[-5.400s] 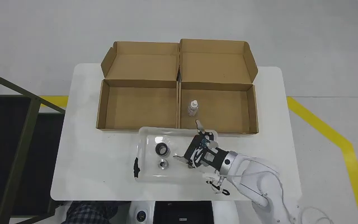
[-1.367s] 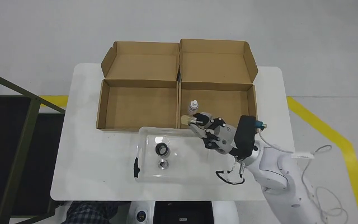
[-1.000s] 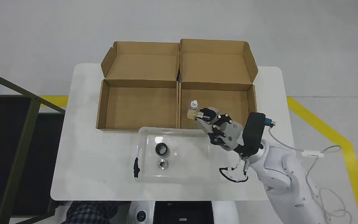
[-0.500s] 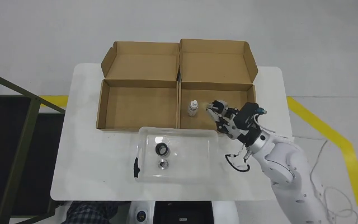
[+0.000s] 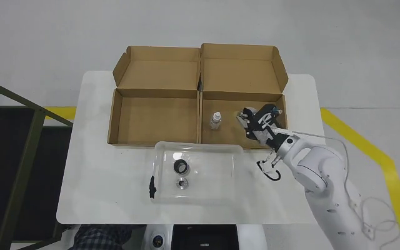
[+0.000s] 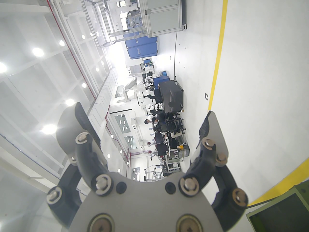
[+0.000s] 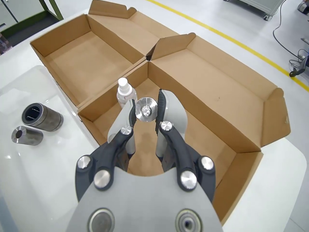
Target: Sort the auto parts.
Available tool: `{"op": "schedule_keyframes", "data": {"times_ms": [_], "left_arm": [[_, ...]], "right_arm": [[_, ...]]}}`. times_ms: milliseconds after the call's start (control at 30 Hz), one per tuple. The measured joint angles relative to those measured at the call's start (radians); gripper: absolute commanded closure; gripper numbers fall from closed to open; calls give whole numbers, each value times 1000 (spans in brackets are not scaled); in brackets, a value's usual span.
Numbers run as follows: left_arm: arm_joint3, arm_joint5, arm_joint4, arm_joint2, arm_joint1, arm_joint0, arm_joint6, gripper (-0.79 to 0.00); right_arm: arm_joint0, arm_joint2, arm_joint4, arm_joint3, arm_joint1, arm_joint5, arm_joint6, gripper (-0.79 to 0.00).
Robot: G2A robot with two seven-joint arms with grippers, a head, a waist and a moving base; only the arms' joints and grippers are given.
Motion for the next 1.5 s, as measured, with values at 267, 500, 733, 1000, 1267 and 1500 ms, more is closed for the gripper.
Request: {"op": "schedule_keyframes", "data": {"times_ms": [267,500,733,1000,1267,1500], "left_arm": [[0,0,0,0,0,0,0,-785],[0,0,0,0,0,0,0,-785],[0,0,0,0,0,0,0,-785],[0,0,0,0,0,0,0,-785],[0,0,0,0,0,0,0,-785],[0,0,0,0,0,0,0,-785]], "right_arm": [[61,-50,-55,51,-3,1,74,0],[142,-145,-83,131,-15,-15,134,0],[211,-210,-81,226,-29,-11,153,0],[272,-241,-67,307,-38,-22,191,0],[318,-267,-57,368,-46,-30,218,0],[340,-292,-54,400,-53,-28,227,-237]]}}
